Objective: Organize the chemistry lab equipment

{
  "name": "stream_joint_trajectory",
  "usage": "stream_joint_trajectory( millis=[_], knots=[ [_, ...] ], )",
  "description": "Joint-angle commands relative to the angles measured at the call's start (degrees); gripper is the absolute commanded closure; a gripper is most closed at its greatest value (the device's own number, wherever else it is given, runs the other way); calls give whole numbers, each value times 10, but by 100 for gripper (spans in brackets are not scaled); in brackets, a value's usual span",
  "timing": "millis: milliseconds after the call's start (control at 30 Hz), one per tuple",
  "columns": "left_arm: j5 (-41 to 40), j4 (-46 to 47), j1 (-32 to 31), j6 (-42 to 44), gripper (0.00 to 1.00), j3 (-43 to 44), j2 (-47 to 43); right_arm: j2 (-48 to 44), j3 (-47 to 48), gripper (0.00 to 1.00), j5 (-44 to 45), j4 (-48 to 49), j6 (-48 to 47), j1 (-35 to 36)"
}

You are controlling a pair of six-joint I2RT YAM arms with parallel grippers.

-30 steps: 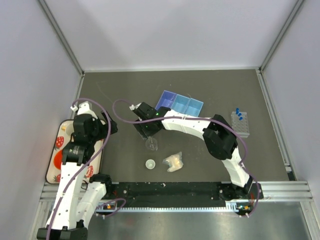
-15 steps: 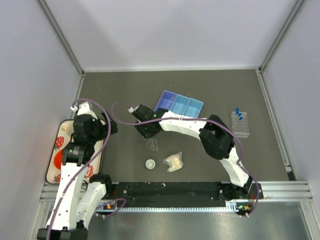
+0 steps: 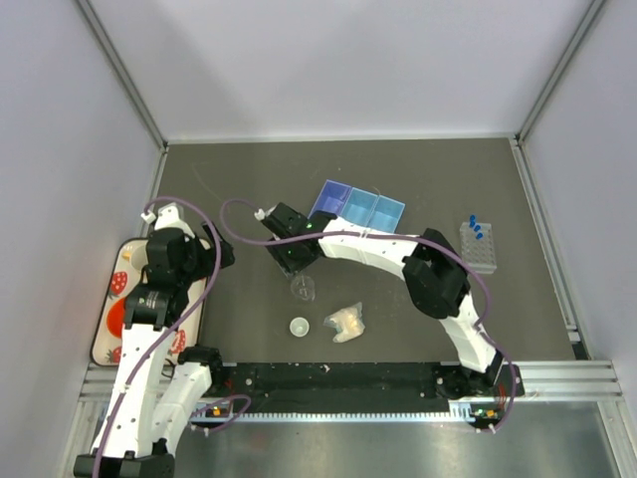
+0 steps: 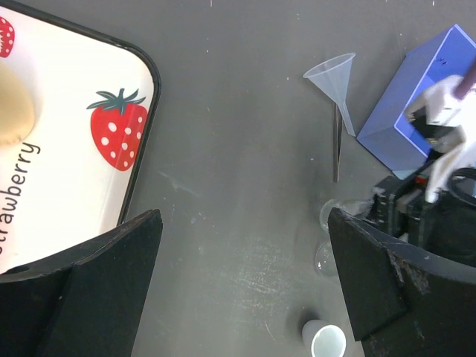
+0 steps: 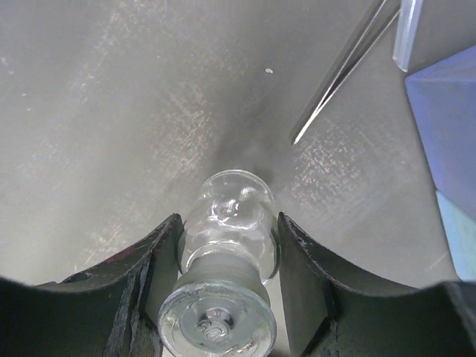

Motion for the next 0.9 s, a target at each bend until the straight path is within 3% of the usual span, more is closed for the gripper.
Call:
stream_joint_trajectory(
  millis=[0, 167, 433, 633, 867],
  knots=[
    [6, 29, 3, 8, 1, -3, -6, -97, 58, 83, 20, -16, -10, 7],
    [11, 34, 3, 17, 1, -4, -8, -169, 36, 83, 70, -38, -26, -7],
    [65, 62, 3, 22, 1, -22, -3, -297, -77, 83, 68, -53, -35, -136],
    [101, 77, 3, 32, 1, -34, -7, -296, -110, 84, 61, -52, -77, -222],
    [115, 83, 3, 35, 1, -45, -21, -236, -89, 85, 2, -50, -136, -270]
  ],
)
